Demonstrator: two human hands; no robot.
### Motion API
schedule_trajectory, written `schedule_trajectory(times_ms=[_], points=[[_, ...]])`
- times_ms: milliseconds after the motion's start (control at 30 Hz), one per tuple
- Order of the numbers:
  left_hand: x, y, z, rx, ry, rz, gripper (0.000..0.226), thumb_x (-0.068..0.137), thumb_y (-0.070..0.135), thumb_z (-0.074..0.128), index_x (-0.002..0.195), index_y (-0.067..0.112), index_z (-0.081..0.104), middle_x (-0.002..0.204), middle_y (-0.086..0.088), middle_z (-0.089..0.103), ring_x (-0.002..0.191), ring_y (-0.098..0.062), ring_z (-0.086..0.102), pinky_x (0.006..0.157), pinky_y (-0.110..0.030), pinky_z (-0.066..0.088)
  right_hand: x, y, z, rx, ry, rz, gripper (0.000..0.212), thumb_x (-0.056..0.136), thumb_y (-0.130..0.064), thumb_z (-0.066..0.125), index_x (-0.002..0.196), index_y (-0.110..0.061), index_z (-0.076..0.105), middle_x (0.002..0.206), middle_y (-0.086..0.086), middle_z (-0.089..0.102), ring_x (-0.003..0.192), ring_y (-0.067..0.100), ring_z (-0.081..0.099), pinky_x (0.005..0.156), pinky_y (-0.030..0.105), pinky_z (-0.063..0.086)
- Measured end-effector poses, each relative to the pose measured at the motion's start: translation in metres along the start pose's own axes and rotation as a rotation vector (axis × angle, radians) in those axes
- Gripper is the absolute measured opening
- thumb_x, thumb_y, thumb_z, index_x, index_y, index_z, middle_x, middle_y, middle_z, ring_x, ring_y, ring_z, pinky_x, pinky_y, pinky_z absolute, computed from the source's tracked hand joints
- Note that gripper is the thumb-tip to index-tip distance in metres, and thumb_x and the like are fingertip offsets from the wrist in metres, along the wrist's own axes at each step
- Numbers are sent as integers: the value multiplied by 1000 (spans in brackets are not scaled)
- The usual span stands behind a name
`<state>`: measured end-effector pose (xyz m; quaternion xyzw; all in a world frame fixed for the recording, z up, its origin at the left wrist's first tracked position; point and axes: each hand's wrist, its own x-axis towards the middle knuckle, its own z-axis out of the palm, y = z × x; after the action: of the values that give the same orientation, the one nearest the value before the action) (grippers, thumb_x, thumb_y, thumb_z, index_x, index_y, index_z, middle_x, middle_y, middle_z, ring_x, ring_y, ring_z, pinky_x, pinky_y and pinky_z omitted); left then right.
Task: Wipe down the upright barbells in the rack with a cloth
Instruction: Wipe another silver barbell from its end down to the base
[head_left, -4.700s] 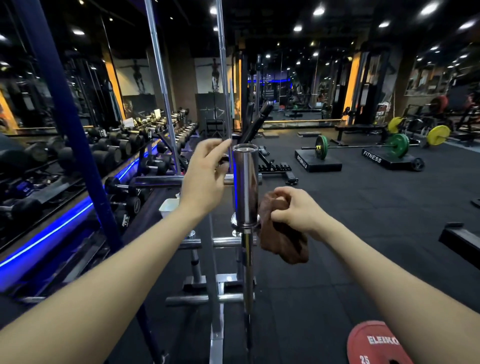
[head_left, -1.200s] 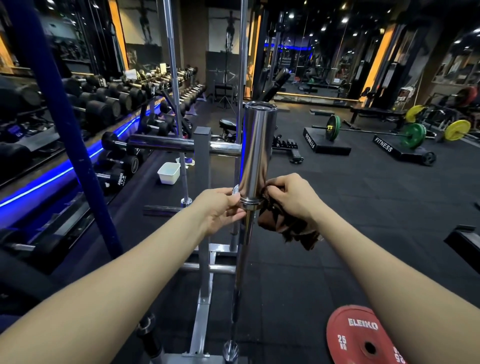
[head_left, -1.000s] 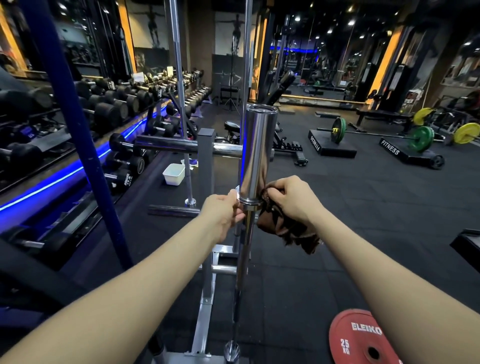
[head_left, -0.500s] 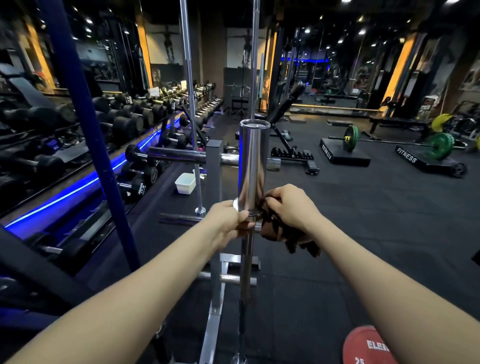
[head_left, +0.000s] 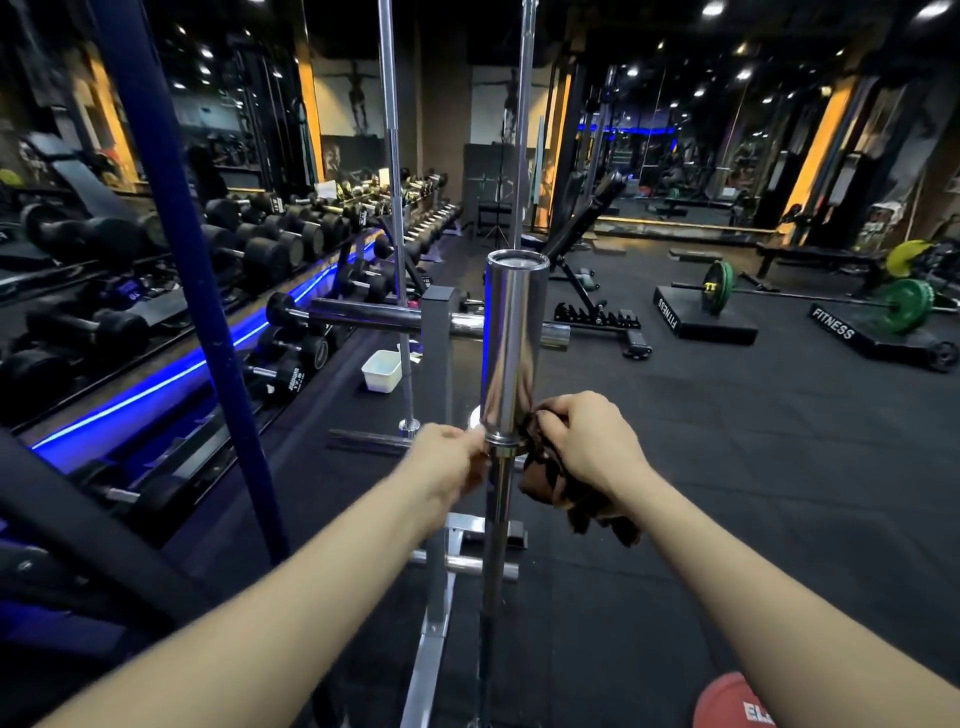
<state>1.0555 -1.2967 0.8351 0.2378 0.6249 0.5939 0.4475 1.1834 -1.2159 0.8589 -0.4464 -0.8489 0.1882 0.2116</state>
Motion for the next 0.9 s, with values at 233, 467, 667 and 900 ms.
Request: schedule_trajectory(times_ms=[233,467,667,900], points=[[-4,-13,34,-79,235,126,13,91,-2,52,95,10,55,87,-11,61,68,-22,59,63,-32,54,-22,-13,5,-140,76,-28,27,97,-32,43,108,-20,65,112,12,49,105,36,50,81,37,43],[8,7,18,-66,63,48,24,95,-7,43,85,11,54,71,-9,55,54,-15,52,44,-17,46,15,-7,-10,-63,-81,-36,26,93,-22,48,105,-22,70,104,10,68,101,30,58,82,35,49],[18,26,-7,100,-169,-32,30,95,-9,42,82,13,57,72,-5,57,60,-16,56,58,-23,46,31,-1,-18,40,-188,-60,27,94,-18,50,109,-21,71,101,3,71,97,21,63,81,27,47],[20,23,-9,-25,-35,-114,16,97,3,47,83,9,53,48,0,57,41,-8,53,40,-14,42,22,1,-12,67,-97,-33,25,96,-22,50,107,-20,72,100,5,71,97,24,62,79,29,47]])
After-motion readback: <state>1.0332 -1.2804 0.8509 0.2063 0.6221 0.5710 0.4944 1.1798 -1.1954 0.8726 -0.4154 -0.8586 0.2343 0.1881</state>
